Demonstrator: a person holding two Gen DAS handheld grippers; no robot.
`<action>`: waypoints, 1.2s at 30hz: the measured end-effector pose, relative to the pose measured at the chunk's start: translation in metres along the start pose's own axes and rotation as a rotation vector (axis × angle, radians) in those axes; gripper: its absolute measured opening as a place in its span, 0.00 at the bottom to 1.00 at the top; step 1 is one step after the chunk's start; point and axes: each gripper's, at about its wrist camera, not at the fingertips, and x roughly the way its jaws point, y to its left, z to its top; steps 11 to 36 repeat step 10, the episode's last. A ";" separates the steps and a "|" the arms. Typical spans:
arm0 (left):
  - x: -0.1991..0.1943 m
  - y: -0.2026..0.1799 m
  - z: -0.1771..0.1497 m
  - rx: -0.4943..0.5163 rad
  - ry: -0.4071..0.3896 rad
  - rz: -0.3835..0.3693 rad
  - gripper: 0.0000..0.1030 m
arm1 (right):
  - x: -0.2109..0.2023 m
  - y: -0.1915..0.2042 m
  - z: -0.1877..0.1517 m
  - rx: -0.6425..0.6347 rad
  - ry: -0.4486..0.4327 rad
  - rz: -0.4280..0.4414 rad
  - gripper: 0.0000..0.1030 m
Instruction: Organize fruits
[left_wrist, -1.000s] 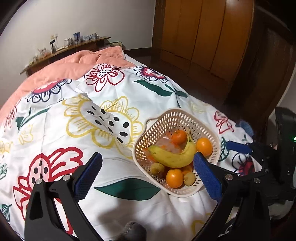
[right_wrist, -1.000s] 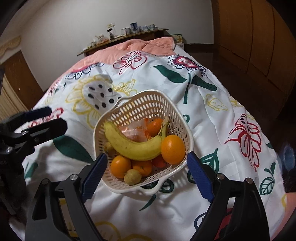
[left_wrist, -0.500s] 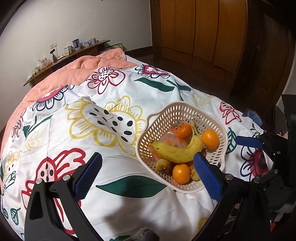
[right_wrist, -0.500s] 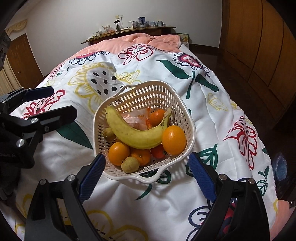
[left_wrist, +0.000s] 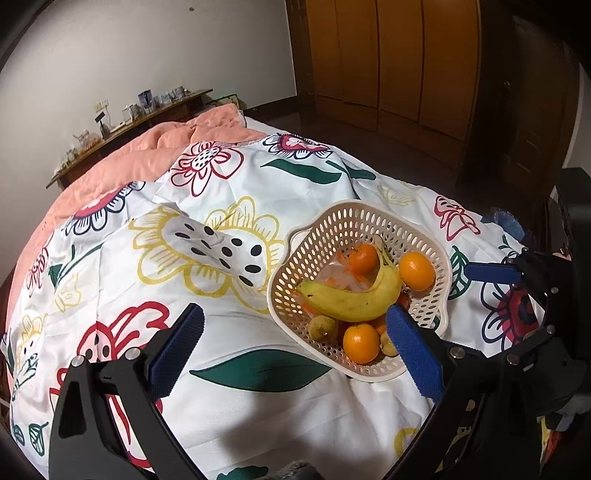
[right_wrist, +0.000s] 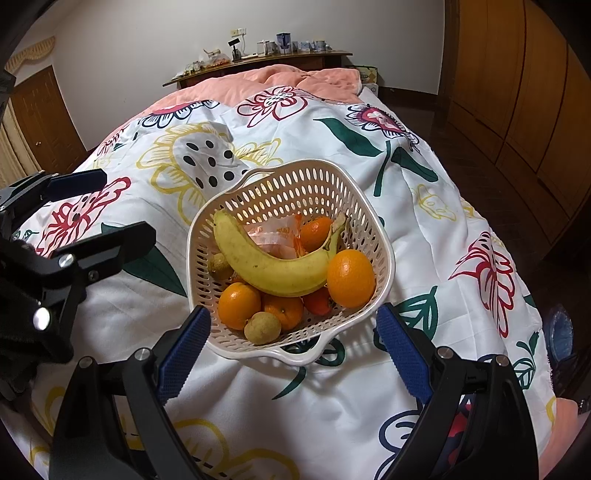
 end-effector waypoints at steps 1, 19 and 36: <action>0.000 -0.001 0.000 0.006 -0.002 0.005 0.97 | 0.000 0.000 0.000 -0.001 0.000 0.000 0.88; -0.009 -0.001 -0.005 0.015 -0.008 0.059 0.97 | -0.003 0.005 0.003 -0.001 -0.006 0.006 0.88; -0.009 -0.001 -0.005 0.015 -0.008 0.059 0.97 | -0.003 0.005 0.003 -0.001 -0.006 0.006 0.88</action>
